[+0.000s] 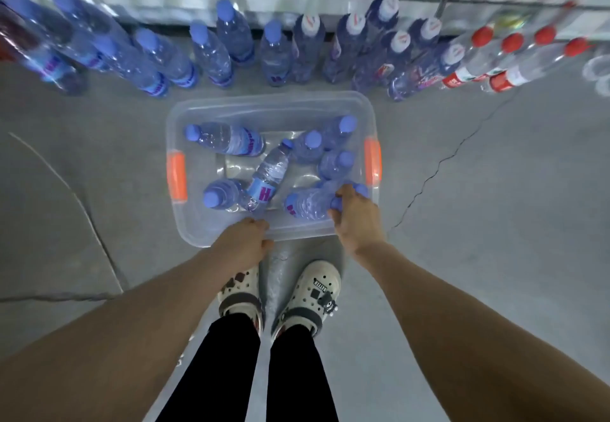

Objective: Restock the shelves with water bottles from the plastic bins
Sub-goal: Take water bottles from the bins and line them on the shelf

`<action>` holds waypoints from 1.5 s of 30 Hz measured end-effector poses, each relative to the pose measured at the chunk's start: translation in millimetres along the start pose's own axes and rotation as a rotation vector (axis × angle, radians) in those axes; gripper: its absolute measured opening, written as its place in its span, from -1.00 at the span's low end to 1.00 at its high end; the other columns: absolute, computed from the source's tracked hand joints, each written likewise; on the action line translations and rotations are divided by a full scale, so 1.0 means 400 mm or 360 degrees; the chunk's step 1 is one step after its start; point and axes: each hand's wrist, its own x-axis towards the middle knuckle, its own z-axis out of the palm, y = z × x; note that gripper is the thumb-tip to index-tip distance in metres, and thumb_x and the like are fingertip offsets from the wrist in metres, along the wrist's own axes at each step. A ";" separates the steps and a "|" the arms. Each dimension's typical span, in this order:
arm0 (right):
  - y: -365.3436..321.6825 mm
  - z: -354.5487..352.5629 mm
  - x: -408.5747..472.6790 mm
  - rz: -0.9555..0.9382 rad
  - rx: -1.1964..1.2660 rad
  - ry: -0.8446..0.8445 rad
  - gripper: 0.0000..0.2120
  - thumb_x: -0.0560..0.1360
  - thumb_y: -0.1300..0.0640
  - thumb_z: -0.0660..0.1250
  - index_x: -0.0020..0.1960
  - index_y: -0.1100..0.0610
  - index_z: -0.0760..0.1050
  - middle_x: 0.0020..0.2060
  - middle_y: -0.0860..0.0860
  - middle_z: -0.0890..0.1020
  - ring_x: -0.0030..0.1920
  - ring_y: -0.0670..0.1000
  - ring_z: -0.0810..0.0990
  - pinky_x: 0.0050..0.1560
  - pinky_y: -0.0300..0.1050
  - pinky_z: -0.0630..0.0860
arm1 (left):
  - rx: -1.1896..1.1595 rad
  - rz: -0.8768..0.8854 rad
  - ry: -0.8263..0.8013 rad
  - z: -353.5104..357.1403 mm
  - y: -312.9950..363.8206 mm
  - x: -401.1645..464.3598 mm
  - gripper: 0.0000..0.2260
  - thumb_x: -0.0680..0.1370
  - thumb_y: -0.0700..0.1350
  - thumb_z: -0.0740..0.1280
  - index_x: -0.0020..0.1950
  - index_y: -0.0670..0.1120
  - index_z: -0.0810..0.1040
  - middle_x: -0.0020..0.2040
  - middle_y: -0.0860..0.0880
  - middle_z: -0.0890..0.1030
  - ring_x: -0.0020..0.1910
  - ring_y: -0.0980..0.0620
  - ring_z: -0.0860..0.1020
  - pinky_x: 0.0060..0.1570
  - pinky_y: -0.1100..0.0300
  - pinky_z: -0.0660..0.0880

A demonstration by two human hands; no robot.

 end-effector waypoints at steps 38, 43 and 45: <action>-1.412 -1.834 -0.996 -0.1581 0.0106 0.1228 -0.66 0.64 -0.11 0.11 0.22 0.05 0.52 0.07 0.09 0.64 0.10 0.16 0.59 0.17 0.07 0.48 | -0.0737 0.0939 0.1813 -1.538 0.429 -1.662 -0.59 0.37 0.12 0.53 0.16 0.12 0.52 -0.03 0.14 0.67 -0.12 0.23 0.63 -0.08 0.23 0.57; -1.710 -2.032 -1.013 -0.1703 0.0125 0.1542 -0.65 0.65 -0.08 0.11 0.18 0.14 0.52 0.01 0.12 0.63 0.09 0.18 0.59 0.10 0.07 0.48 | -0.0702 0.0953 0.2121 -1.852 0.315 -1.857 -0.63 0.37 0.08 0.54 0.11 0.07 0.55 -0.10 0.10 0.66 -0.21 0.17 0.62 -0.31 0.27 0.58; -1.809 -2.092 -1.002 -0.1676 0.0029 0.1652 -0.64 0.66 -0.06 0.09 0.20 0.17 0.51 0.00 0.11 0.60 0.10 0.18 0.56 0.01 -0.06 0.40 | -0.0656 0.0924 0.2239 -1.976 0.266 -1.921 -0.63 0.35 0.11 0.54 0.08 0.07 0.55 -0.12 0.09 0.66 -0.16 0.12 0.63 -0.31 0.32 0.55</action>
